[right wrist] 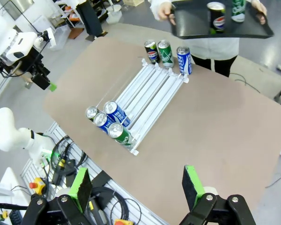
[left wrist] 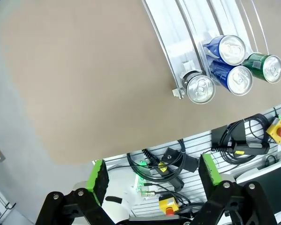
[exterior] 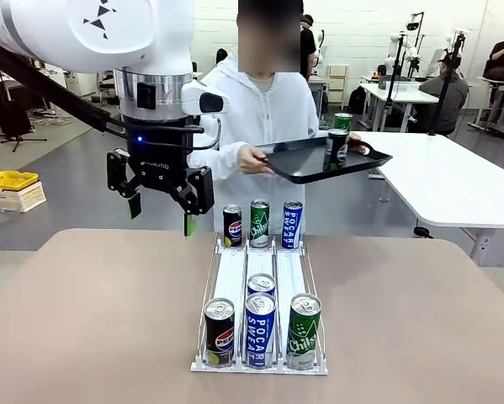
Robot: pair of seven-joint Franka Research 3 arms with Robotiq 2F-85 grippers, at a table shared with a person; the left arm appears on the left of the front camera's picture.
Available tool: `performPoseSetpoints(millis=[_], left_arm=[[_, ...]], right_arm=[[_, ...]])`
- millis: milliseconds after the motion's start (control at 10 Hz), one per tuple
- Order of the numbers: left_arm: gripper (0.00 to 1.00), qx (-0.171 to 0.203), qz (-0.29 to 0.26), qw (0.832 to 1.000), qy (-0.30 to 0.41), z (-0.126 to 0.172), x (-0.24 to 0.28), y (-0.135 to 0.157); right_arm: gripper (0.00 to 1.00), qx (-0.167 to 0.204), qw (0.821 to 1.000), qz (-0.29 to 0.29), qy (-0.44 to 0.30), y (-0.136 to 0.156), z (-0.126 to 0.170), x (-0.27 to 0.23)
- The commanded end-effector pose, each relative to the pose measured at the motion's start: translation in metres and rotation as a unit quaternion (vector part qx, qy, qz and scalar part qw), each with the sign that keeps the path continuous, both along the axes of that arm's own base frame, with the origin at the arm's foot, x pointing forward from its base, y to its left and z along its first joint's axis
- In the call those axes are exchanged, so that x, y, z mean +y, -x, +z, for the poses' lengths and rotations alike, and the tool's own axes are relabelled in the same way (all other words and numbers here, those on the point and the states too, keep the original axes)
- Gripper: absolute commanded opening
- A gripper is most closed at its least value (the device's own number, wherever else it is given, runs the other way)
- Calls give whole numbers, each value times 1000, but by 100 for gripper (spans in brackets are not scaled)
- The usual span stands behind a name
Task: Retrieve and hand over the desired beverage to the person.
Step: Place the picked can on the Handle tray extended by the person.
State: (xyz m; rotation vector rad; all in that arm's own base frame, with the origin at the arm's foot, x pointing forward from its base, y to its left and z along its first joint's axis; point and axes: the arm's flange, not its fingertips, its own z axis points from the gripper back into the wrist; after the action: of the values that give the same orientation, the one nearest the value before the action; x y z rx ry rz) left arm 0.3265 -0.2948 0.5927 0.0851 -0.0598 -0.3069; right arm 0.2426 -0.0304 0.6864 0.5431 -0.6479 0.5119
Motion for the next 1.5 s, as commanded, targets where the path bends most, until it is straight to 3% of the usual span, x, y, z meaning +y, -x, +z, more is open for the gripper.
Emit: performPoseSetpoints(millis=[0,1000,1200,1400], left_arm=[[100,-8,0,1000,-3,6,1,6],[100,-7,-1,1000,1,5,0,5],[100,31,-121,988,94,25,54,-11],[100,50,-245,951,180,37,111,-25]], right_arm=[[100,-1,1000,4,-3,0,-1,0],[100,-1,1000,4,-3,0,-1,0],[100,-1,1000,4,-3,0,-1,0],[100,-1,1000,4,-3,0,-1,0]])
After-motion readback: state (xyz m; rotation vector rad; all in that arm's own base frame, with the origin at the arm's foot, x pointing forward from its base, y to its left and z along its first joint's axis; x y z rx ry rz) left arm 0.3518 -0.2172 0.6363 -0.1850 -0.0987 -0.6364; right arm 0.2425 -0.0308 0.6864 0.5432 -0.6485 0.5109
